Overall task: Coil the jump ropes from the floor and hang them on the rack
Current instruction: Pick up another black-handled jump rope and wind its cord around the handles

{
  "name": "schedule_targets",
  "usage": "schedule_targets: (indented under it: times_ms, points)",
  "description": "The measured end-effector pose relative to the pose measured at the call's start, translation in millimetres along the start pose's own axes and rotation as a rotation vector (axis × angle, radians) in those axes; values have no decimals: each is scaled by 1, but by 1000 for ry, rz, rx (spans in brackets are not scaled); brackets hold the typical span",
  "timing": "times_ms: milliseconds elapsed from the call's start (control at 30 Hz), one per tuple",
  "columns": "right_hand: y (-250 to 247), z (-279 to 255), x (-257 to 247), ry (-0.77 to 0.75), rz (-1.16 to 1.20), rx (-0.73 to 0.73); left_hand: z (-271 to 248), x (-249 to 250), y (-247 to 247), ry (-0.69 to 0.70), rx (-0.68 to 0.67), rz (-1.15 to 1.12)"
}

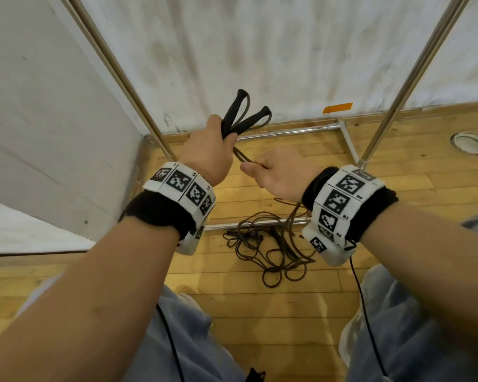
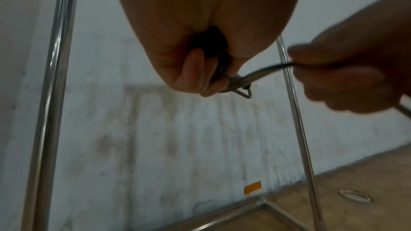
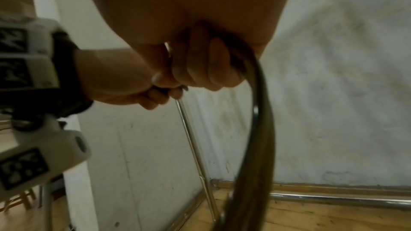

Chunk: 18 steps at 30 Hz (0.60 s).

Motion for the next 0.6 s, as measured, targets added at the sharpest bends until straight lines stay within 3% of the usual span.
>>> schedule_targets:
  times_ms: [100, 200, 400, 600]
  points:
    - [1, -3, -7, -40, -42, -13, -3, 0, 13, -3, -19, 77]
    - [-10, -6, -7, -37, -22, 6, 1, -6, 18, -4, -4, 7]
    - [-35, -11, -1, -86, 90, 228, 6, -13, 14, 2, 56, -33]
    - [-50, -7, -8, -154, 145, 353, -2, -4, 14, 27, -77, -4]
Point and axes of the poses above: each hand's wrist, its own z-axis towards the middle knuckle, its own y-axis out of the palm, x = y × z, the point moved 1 cm from there along z, towards the middle knuckle, and after that the axes turned 10 degrees about z, right-handed, at the moved point
